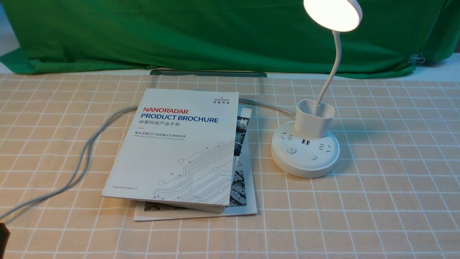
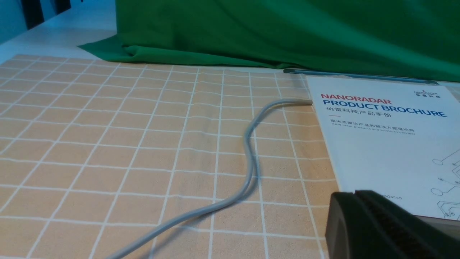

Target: Turn on the table lamp on the light coffee tablecloth with your hand.

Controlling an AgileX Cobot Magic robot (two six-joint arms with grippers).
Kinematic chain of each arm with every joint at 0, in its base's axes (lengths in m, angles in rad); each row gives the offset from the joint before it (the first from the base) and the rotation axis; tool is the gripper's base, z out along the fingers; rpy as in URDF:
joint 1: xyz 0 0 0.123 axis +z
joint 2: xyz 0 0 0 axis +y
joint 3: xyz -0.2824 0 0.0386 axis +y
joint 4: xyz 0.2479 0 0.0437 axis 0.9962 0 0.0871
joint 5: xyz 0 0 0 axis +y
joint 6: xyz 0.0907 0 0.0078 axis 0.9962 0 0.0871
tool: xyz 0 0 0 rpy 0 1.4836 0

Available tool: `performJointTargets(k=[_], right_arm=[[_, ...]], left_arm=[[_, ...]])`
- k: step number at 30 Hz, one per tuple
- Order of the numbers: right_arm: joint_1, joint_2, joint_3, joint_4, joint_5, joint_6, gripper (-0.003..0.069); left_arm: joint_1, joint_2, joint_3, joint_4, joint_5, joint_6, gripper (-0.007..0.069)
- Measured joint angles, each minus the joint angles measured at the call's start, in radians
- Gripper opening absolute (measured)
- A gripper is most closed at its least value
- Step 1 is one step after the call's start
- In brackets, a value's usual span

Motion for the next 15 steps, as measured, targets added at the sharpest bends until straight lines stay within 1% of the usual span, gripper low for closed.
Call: performJointTargets(k=[5,7,9,10,12,15], right_arm=[[0.000,-0.001,0.002,0.000,-0.002,0.003,0.0099],[0.000,-0.001,0.022,0.011,-0.028,0.030,0.0099],[0.000,-0.002,0.044,0.013,-0.054,0.045,0.0076],[-0.003,-0.007,0.081,0.014,-0.087,0.052,0.0048],[-0.015,-0.020,0.135,0.015,-0.136,0.055,0.0031],[-0.094,-0.086,0.268,0.017,-0.202,0.057,0.0030]], left_arm=[[0.000,0.000,0.000,0.000,0.000,0.000,0.0021],[0.000,0.000,0.000,0.000,0.000,0.000,0.0021],[0.000,0.000,0.000,0.000,0.000,0.000,0.0021],[0.000,0.000,0.000,0.000,0.000,0.000,0.0021],[0.000,0.000,0.000,0.000,0.000,0.000,0.0021],[0.000,0.000,0.000,0.000,0.000,0.000,0.0021]])
